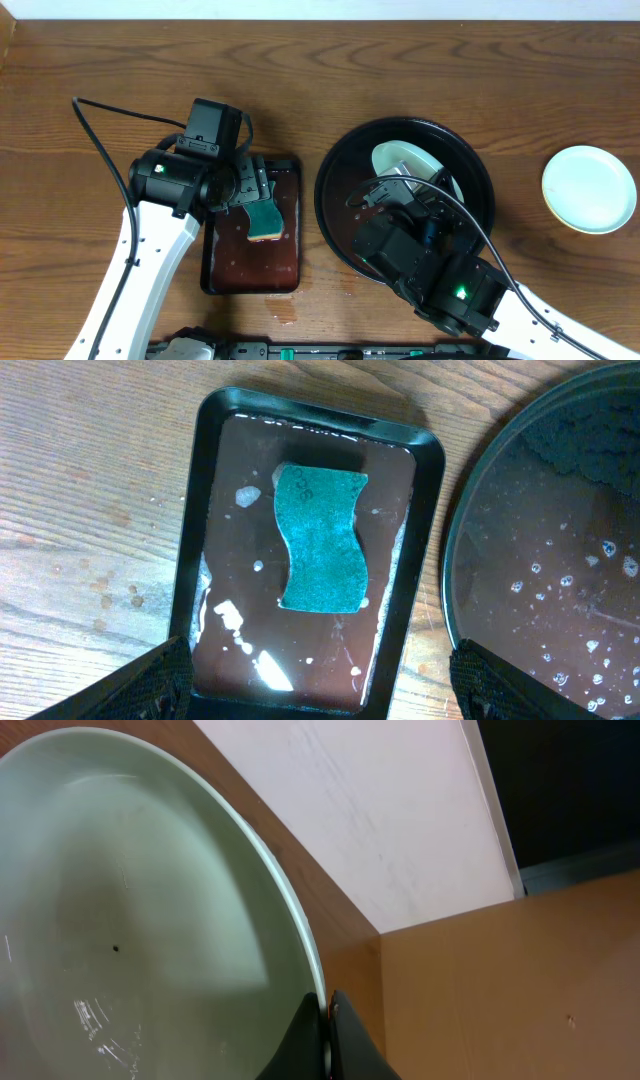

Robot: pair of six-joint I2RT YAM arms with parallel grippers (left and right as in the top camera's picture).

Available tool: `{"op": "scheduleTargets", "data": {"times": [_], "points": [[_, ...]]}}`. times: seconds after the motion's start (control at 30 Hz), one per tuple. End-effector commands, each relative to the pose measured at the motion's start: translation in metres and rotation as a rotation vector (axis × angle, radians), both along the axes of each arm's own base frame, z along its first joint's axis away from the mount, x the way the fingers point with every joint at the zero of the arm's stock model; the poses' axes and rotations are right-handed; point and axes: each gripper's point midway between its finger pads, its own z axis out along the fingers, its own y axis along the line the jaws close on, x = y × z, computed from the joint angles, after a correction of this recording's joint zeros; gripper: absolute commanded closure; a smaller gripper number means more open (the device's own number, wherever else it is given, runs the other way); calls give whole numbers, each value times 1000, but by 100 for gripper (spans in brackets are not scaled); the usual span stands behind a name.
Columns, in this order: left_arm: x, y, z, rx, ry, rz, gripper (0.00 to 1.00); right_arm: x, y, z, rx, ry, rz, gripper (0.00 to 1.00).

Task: Clean dirty plates on tray and stack at the side
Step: 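Lift the pale green plate with the right gripper off the black tray, then carry the plate right and stack it on the plate pile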

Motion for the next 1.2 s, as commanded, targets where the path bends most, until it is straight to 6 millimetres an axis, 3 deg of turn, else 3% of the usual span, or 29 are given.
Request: {"op": "scheduleTargets", "data": {"times": [0.0, 0.33, 0.4, 0.47, 0.5, 0.57, 0.67, 0.7, 0.77, 0.87, 0.97, 1.07, 1.17], "points": [[3, 1, 7, 2, -20, -1, 17, -1, -2, 15, 8, -43, -15, 99], [3, 1, 7, 2, -19, -1, 17, -1, 2, 13, 26, -33, 1, 99], [3, 1, 7, 2, -19, -1, 17, -2, -6, 20, -42, -58, -29, 99], [3, 1, 7, 2, -19, -1, 17, 0, -16, 33, 8, -143, -108, 99], [3, 1, 7, 2, -19, -1, 17, 3, -6, 27, 63, -118, -68, 99], [3, 1, 7, 2, -19, -1, 17, 2, 17, 11, -22, 10, 83, 99], [3, 1, 7, 2, -19, -1, 17, 2, -5, 35, -15, -136, -71, 99], [3, 1, 7, 2, -19, -1, 17, 4, 1, 33, 41, -131, -51, 99], [3, 1, 7, 2, -19, -1, 17, 4, 18, 18, -19, -23, 71, 99], [3, 1, 7, 2, -19, -1, 17, 5, -1, 36, -14, -135, -63, 99], [3, 1, 7, 2, -19, -1, 17, 5, 24, 14, -52, 4, 104, 99], [3, 1, 7, 2, -19, -1, 17, 7, 4, 26, -12, -91, -30, 99], [3, 1, 7, 2, -19, -1, 17, 7, 14, 12, 20, -23, 35, 99]]}}
